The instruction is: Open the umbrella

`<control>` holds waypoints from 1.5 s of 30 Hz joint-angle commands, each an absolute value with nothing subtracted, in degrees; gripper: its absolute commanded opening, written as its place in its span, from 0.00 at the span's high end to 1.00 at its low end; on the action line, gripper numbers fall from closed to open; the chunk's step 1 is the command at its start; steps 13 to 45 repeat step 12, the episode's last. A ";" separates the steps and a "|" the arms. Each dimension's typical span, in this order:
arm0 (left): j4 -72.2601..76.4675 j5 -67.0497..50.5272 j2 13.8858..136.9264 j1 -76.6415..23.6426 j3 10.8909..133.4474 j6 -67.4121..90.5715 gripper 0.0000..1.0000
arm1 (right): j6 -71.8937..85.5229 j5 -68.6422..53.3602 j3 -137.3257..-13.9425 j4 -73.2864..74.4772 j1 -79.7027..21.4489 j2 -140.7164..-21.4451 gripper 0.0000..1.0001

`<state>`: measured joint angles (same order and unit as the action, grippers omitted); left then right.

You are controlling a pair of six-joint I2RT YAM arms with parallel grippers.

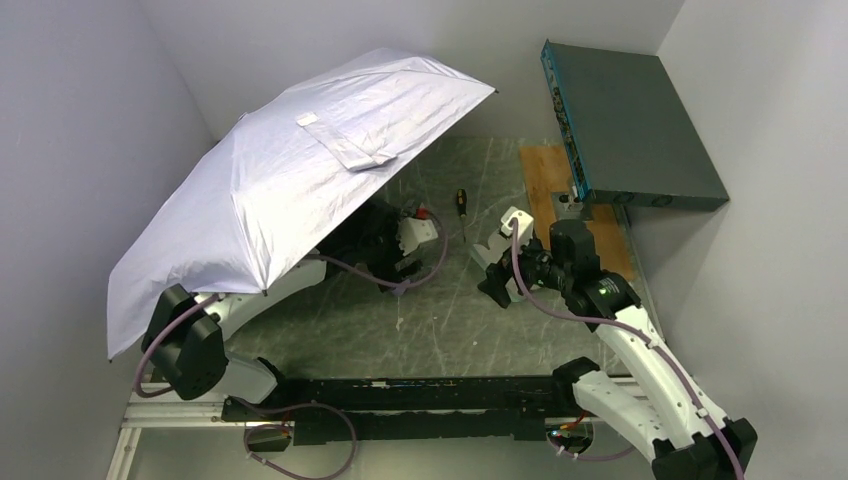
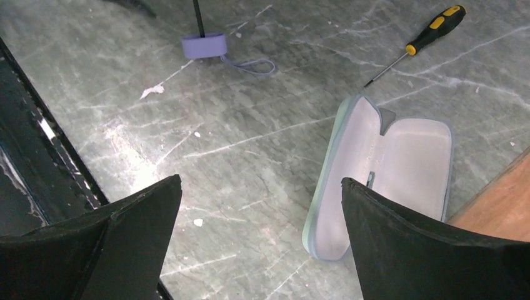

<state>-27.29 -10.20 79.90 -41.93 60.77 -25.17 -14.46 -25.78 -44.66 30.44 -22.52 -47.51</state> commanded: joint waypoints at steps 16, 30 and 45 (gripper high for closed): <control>-33.58 -0.18 76.74 -35.99 62.85 -21.70 0.00 | -22.49 -20.89 -42.88 31.36 -22.45 -45.79 0.00; -33.58 -0.18 76.74 -35.99 62.85 -21.70 0.00 | -22.49 -20.89 -42.88 31.36 -22.45 -45.79 0.00; -33.58 -0.18 76.74 -35.99 62.85 -21.70 0.00 | -22.49 -20.89 -42.88 31.36 -22.45 -45.79 0.00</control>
